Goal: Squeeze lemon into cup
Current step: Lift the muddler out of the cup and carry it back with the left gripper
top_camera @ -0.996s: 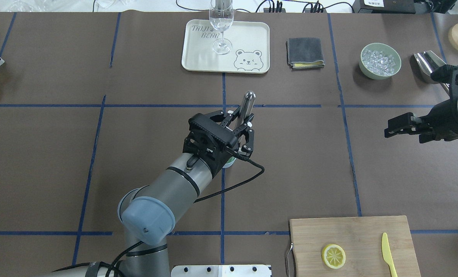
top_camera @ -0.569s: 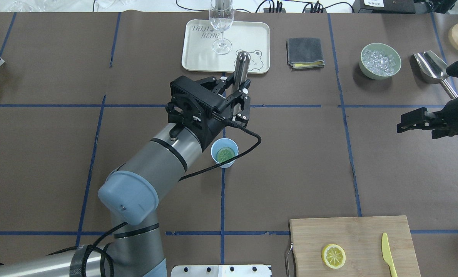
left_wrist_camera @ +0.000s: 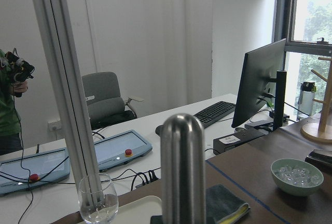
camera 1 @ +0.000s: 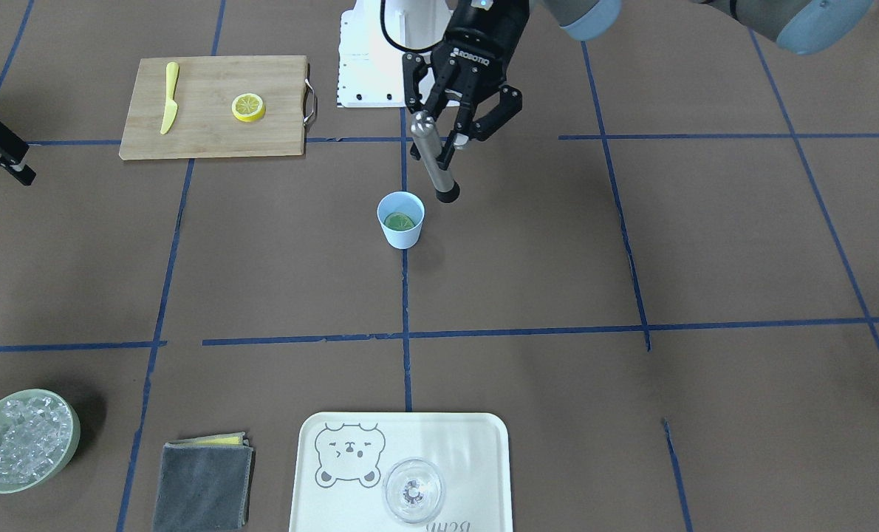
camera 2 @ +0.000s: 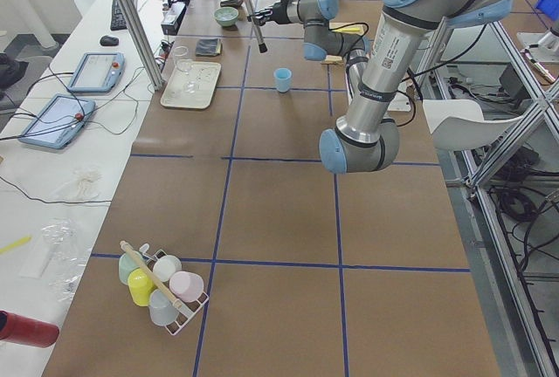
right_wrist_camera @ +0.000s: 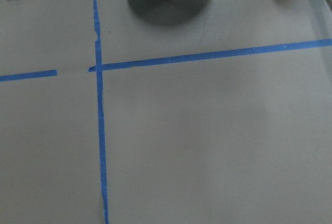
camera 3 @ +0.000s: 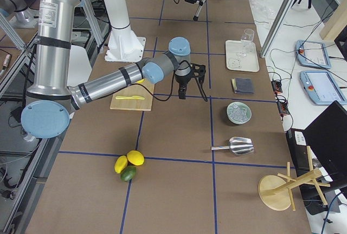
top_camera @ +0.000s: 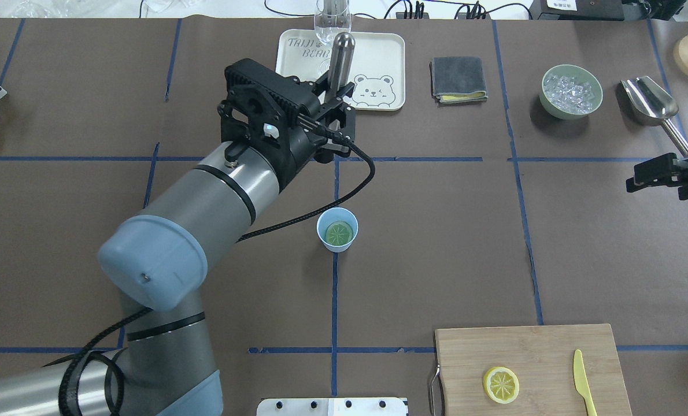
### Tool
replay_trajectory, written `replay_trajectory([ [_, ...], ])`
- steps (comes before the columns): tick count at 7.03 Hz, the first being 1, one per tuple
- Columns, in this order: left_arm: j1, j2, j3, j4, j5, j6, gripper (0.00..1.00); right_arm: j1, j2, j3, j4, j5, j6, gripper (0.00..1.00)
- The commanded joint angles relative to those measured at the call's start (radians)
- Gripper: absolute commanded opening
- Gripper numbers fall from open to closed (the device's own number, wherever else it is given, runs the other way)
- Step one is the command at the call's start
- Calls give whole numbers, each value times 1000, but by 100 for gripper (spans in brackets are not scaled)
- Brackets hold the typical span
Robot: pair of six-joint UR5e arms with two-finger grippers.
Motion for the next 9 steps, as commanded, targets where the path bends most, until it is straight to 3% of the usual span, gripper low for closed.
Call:
replay_trajectory([
  [1,-215,201,-27,19,-434,-63,0,26,-8,-17,1,6,-41,100],
  [3,-374,380,-12,22,-742,-73,0,35,-18,-17,1,6,-58,100],
  [5,-422,570,71,29,-881,-101,0,64,-38,-33,-1,8,-111,100],
  [7,-488,602,193,100,-1031,-136,0,122,-38,-120,1,56,-246,100],
  [9,-480,565,327,110,-1042,-136,0,122,-40,-125,1,63,-251,100],
])
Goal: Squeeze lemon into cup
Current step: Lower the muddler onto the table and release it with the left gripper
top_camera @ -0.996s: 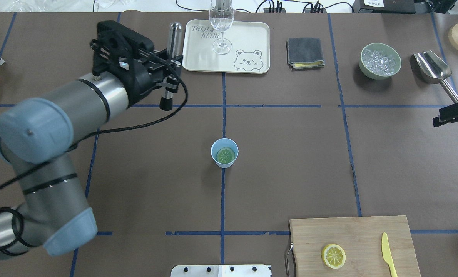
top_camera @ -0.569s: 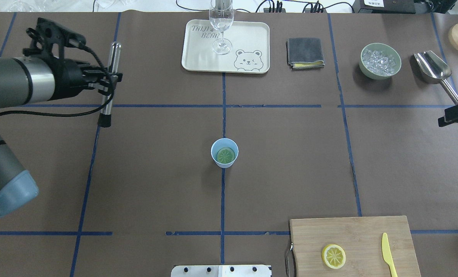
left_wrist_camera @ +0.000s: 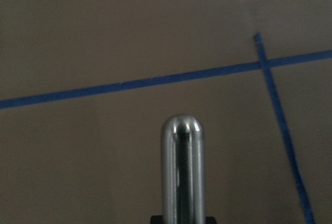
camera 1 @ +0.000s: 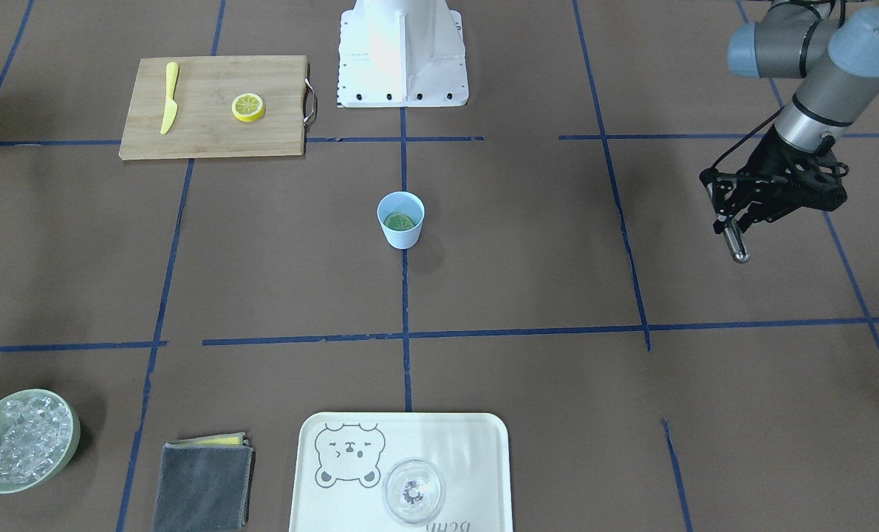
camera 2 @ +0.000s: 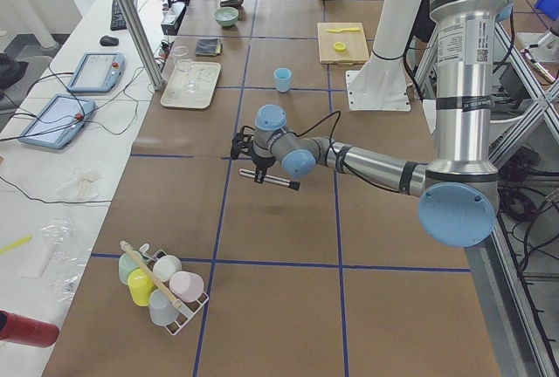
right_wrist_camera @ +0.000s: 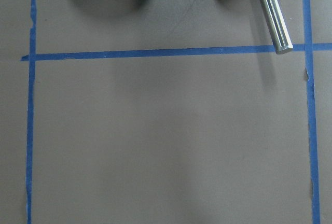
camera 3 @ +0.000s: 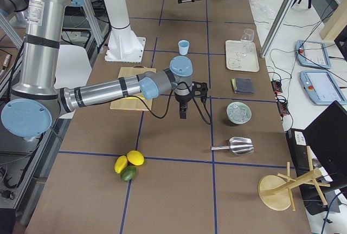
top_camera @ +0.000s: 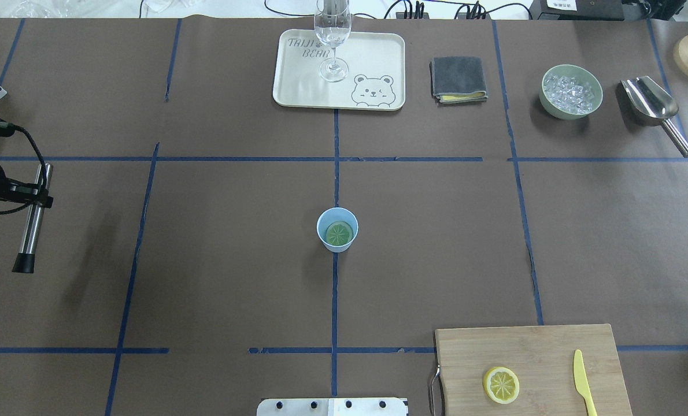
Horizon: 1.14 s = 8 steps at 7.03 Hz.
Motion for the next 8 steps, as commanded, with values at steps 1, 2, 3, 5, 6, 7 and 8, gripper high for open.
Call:
replay_trajectory([
  [1,2,-45,124,19,-16,-7,0,4,-1,-10,0,7,-12,100],
  [2,2,-84,149,79,-16,-7,0,4,-3,-10,0,8,-13,100],
  [3,2,-94,155,88,-16,-1,0,4,-3,-8,0,8,-13,100],
  [5,3,-98,158,88,-18,6,0,4,-4,-5,0,13,-13,100],
  [6,5,-100,161,87,-18,9,0,4,-4,-5,0,13,-13,100],
  [7,5,-100,161,87,-18,11,0,5,-4,-5,0,18,-13,100],
  [8,6,-100,161,88,-18,9,0,5,-6,-5,2,21,-13,100],
])
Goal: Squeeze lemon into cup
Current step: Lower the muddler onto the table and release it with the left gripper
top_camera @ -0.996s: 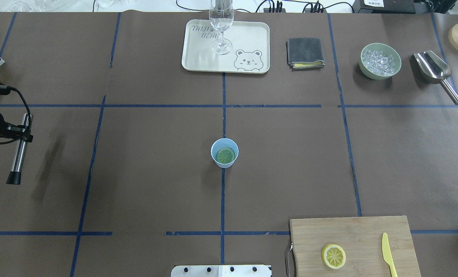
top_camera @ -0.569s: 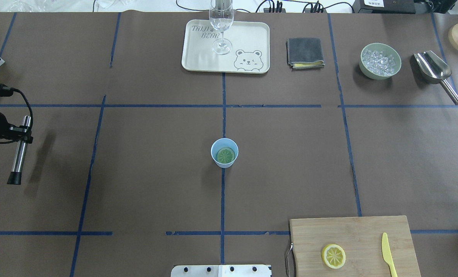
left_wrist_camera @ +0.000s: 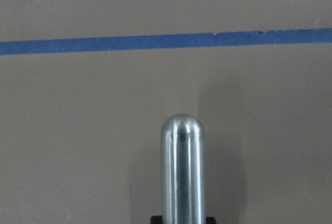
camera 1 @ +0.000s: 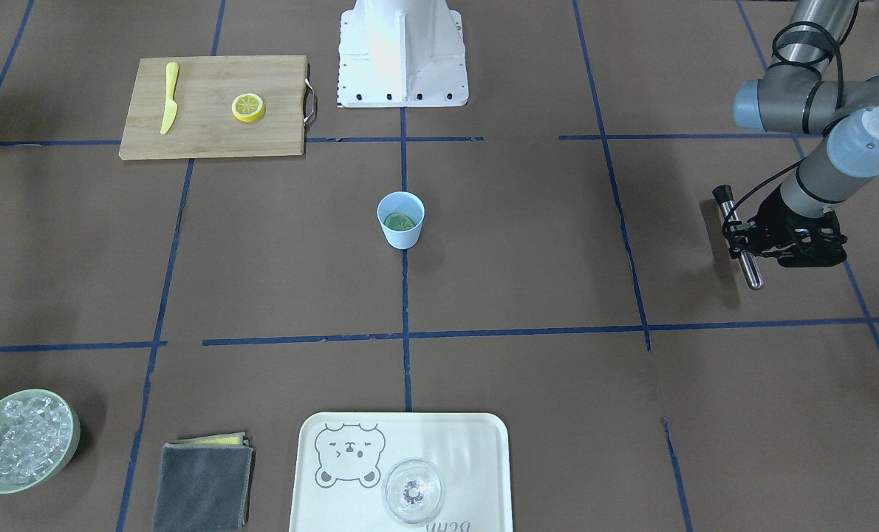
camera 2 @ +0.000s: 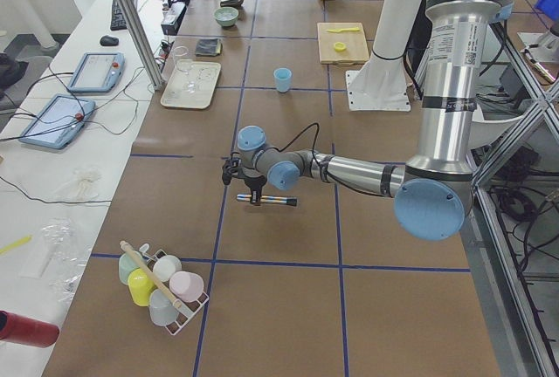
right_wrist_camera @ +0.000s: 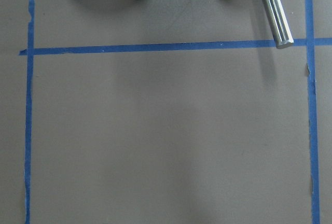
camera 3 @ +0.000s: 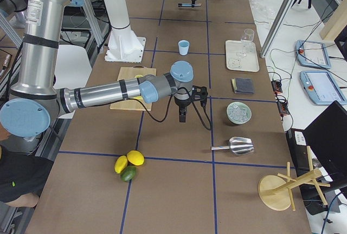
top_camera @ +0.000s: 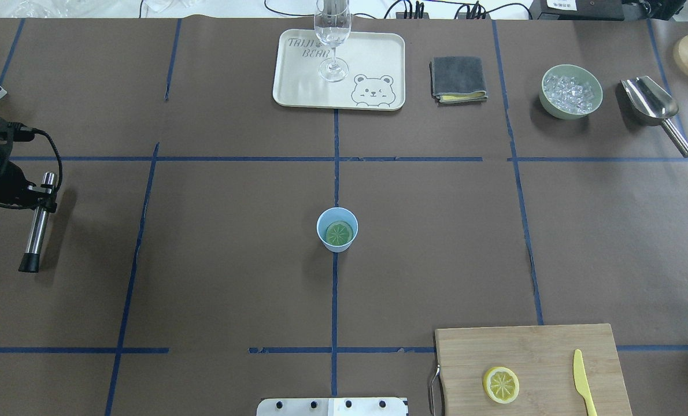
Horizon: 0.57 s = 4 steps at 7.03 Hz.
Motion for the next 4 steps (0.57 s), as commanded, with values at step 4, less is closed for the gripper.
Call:
replay_trajectory([
  [4,12,-8,24,-2,0,1,23,1,-3,2,0,6,0,100],
])
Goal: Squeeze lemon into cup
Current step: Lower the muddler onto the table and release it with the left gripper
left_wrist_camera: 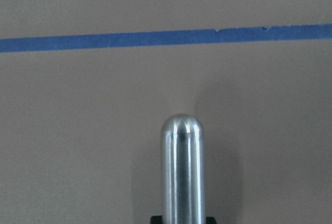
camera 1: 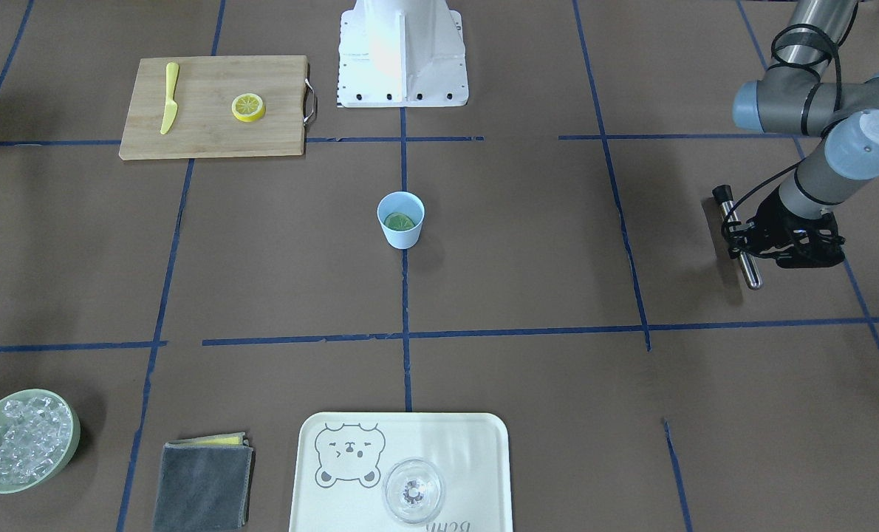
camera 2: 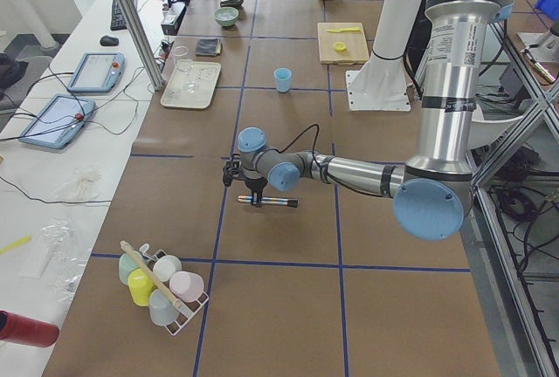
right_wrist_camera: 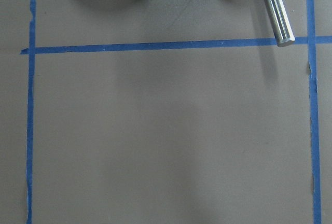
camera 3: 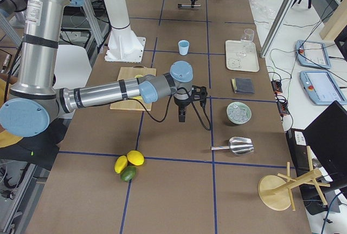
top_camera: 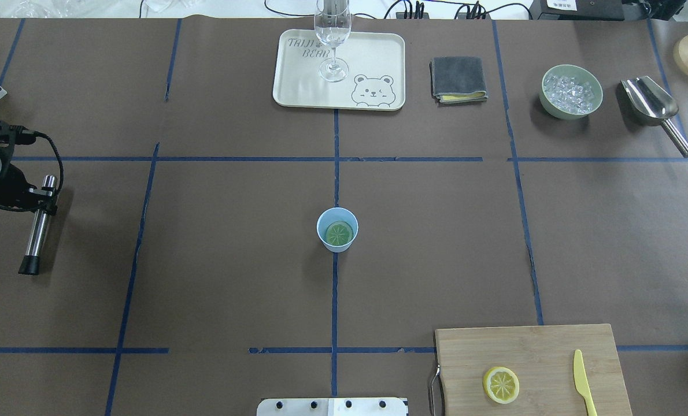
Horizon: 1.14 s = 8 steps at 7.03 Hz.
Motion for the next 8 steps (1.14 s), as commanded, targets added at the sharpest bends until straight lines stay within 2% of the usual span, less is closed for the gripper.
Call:
replay_trajectory([
  [1,11,-9,9,0,0,0,40,-1,-1,1,0,1,0,100],
  [2,12,-9,7,-2,0,0,73,-1,-1,1,1,1,0,100],
  [3,12,-9,4,-2,2,0,100,-1,-1,1,0,1,2,100],
  [4,12,-9,-3,-2,3,0,100,-1,-1,-1,0,1,2,100],
  [5,5,10,-64,-8,6,3,100,-1,-1,1,0,1,2,100],
  [6,-52,49,-167,-11,-1,63,100,5,-1,1,1,1,0,100],
  [7,-171,48,-184,-17,-46,171,100,5,3,-13,0,1,-3,100],
  [8,-277,50,-172,-16,-167,266,100,45,6,-42,-2,1,-64,100],
])
